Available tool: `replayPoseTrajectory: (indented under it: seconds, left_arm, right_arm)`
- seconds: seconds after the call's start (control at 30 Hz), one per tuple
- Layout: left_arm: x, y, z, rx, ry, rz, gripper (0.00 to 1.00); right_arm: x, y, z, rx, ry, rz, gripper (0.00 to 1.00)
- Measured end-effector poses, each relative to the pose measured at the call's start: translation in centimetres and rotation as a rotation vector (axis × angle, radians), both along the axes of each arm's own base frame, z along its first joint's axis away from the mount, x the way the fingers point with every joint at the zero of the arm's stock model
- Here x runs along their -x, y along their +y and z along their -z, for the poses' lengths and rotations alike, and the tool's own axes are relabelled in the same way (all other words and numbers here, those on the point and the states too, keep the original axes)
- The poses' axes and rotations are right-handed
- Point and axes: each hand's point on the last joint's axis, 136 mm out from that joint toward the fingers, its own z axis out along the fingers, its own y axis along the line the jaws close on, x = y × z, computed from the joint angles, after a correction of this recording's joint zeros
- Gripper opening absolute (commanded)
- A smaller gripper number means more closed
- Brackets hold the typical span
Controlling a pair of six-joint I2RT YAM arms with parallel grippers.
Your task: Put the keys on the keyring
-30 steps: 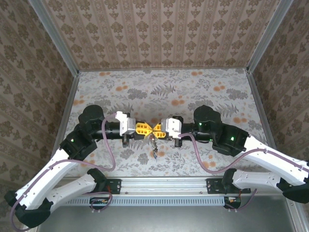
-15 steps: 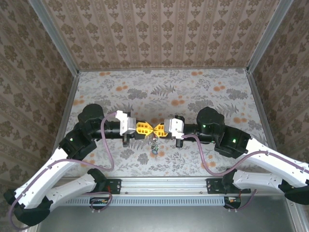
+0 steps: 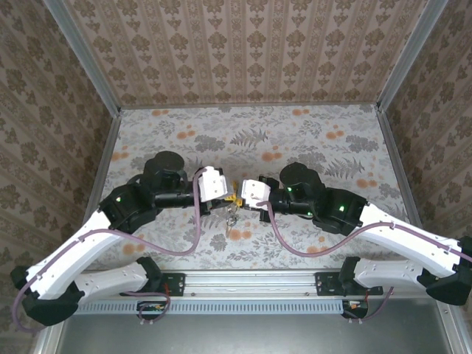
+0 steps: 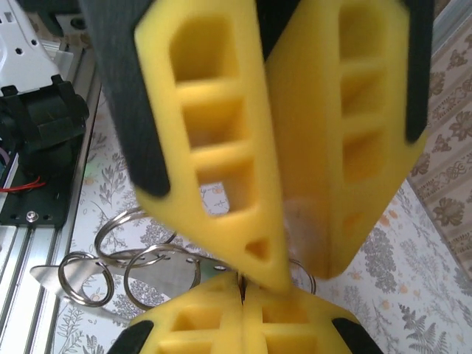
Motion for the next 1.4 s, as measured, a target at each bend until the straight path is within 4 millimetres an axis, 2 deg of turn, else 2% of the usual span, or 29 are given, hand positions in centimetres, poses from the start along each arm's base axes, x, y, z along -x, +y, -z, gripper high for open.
replayPoseTrajectory:
  seconds: [0.23,0.53,0.67,0.73,0.93,0.97,1.03,1.1,1.27,1.4]
  left_arm:
    - [0.3,0.4,0.6,-0.031,0.001,0.002,0.21]
    - [0.7,1.1,1.4,-0.071,0.026,-0.002,0.22]
    - [0.6,1.1,1.5,-0.082,0.028,-0.007,0.16]
    - [0.3,1.0,1.5,-0.092,0.022,-0.014,0.00]
    - [0.0,1.0,1.9,-0.115,0.019,-0.018,0.00]
    - [0.0,1.0,1.9,-0.115,0.019,-0.018,0.00]
    - [0.1,1.0,1.8,-0.108,0.016,-0.015,0.00]
    - [0.5,1.1,1.6,-0.083,0.020,0.002,0.00]
    - [1.9,1.5,0.2,0.046,0.032,0.065,0.00]
    - [2.7,1.5,-1.3,0.147,0.041,0.112,0.00]
  right_arm:
    - [-0.1,-0.2,0.4,0.016,0.005,0.010,0.00]
    - [0.0,-0.2,-0.5,0.005,0.000,0.006,0.00]
    - [0.0,-0.3,-0.6,0.005,0.000,0.006,0.00]
    - [0.0,-0.3,-0.6,0.007,0.000,0.004,0.00]
    - [-0.1,-0.2,-0.1,0.028,0.009,0.009,0.00]
    - [-0.1,-0.2,-0.1,0.027,0.009,0.009,0.04]
    - [-0.1,-0.2,-0.1,0.025,0.008,0.007,0.13]
    - [0.2,-0.1,-0.4,0.014,0.005,-0.007,0.19]
    - [1.2,0.1,-1.9,-0.052,-0.008,-0.061,0.19]
    - [1.9,0.2,-2.7,-0.087,-0.012,-0.092,0.13]
